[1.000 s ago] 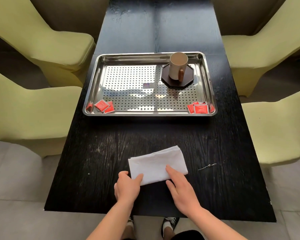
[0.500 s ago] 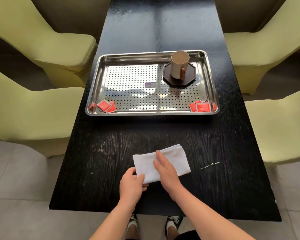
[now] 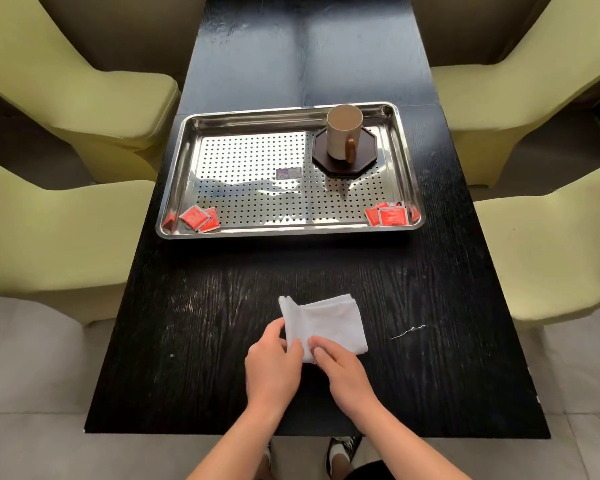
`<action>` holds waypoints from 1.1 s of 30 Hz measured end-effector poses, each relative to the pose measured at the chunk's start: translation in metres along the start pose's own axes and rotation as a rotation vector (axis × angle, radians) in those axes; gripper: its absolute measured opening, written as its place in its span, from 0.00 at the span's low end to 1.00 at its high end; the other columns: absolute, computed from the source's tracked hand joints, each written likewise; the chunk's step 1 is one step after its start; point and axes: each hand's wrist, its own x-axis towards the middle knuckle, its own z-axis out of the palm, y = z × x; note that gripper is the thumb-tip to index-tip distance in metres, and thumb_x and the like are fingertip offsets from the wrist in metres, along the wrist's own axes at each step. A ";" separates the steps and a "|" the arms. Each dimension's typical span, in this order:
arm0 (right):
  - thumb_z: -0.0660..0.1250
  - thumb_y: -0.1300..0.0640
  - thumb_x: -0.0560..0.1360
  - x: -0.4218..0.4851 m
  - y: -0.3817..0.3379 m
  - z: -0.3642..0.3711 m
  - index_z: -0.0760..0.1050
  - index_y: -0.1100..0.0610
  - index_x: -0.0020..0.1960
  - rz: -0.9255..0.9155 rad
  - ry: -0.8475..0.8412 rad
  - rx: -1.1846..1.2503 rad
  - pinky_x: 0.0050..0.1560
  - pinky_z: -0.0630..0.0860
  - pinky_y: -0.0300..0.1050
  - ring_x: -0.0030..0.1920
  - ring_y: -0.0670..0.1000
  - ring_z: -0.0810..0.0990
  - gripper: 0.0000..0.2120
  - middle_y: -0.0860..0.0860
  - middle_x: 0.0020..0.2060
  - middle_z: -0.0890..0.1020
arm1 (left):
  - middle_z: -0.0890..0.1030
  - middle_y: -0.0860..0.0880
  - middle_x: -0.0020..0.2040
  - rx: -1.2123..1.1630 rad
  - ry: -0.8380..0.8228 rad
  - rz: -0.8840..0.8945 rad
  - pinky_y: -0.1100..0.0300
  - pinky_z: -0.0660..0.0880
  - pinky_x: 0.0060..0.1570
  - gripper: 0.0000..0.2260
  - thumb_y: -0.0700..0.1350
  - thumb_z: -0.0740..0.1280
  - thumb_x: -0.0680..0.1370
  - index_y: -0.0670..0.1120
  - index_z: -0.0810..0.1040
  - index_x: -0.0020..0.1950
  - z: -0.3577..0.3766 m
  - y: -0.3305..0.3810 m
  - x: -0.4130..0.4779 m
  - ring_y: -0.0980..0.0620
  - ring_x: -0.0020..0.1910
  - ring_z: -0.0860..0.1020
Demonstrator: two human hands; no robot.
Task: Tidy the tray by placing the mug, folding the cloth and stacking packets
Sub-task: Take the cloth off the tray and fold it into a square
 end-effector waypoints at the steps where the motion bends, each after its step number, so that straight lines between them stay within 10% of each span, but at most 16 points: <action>1: 0.63 0.55 0.82 0.002 -0.002 -0.003 0.82 0.38 0.50 0.016 -0.002 0.065 0.56 0.75 0.32 0.57 0.38 0.81 0.14 0.35 0.51 0.85 | 0.81 0.56 0.36 0.034 0.009 0.049 0.66 0.72 0.33 0.16 0.50 0.66 0.77 0.54 0.76 0.65 0.004 0.006 -0.002 0.60 0.36 0.80; 9: 0.67 0.40 0.76 0.025 -0.037 -0.044 0.80 0.63 0.45 0.024 0.098 0.127 0.41 0.77 0.48 0.40 0.53 0.82 0.24 0.52 0.38 0.84 | 0.77 0.57 0.44 0.288 -0.042 0.367 0.64 0.66 0.33 0.07 0.50 0.65 0.77 0.54 0.75 0.54 0.046 0.030 -0.017 0.56 0.40 0.76; 16: 0.65 0.52 0.79 0.048 -0.038 -0.069 0.79 0.55 0.48 -0.071 0.250 -0.549 0.45 0.74 0.48 0.46 0.51 0.80 0.08 0.49 0.43 0.83 | 0.76 0.55 0.52 0.413 -0.158 0.428 0.57 0.72 0.53 0.18 0.56 0.66 0.75 0.53 0.77 0.64 0.073 0.017 -0.022 0.52 0.54 0.72; 23: 0.66 0.54 0.79 0.058 -0.025 -0.073 0.79 0.56 0.55 -0.136 0.284 -0.652 0.46 0.73 0.46 0.46 0.51 0.77 0.08 0.49 0.46 0.79 | 0.69 0.51 0.59 0.247 -0.060 0.161 0.61 0.69 0.48 0.17 0.48 0.67 0.77 0.49 0.75 0.66 0.068 0.004 -0.014 0.51 0.59 0.67; 27: 0.69 0.53 0.76 0.049 -0.018 -0.070 0.74 0.53 0.65 -0.155 0.306 -0.582 0.45 0.71 0.42 0.46 0.48 0.76 0.18 0.47 0.48 0.75 | 0.64 0.47 0.72 0.414 -0.064 0.329 0.54 0.74 0.59 0.22 0.49 0.66 0.77 0.49 0.69 0.71 0.064 0.001 -0.002 0.47 0.71 0.65; 33: 0.71 0.54 0.75 0.023 0.004 -0.061 0.74 0.51 0.63 -0.191 0.346 -0.636 0.44 0.73 0.42 0.47 0.49 0.78 0.17 0.46 0.51 0.74 | 0.42 0.47 0.82 0.757 -0.297 0.560 0.46 0.46 0.79 0.30 0.55 0.56 0.82 0.49 0.48 0.81 0.064 -0.010 0.035 0.46 0.80 0.40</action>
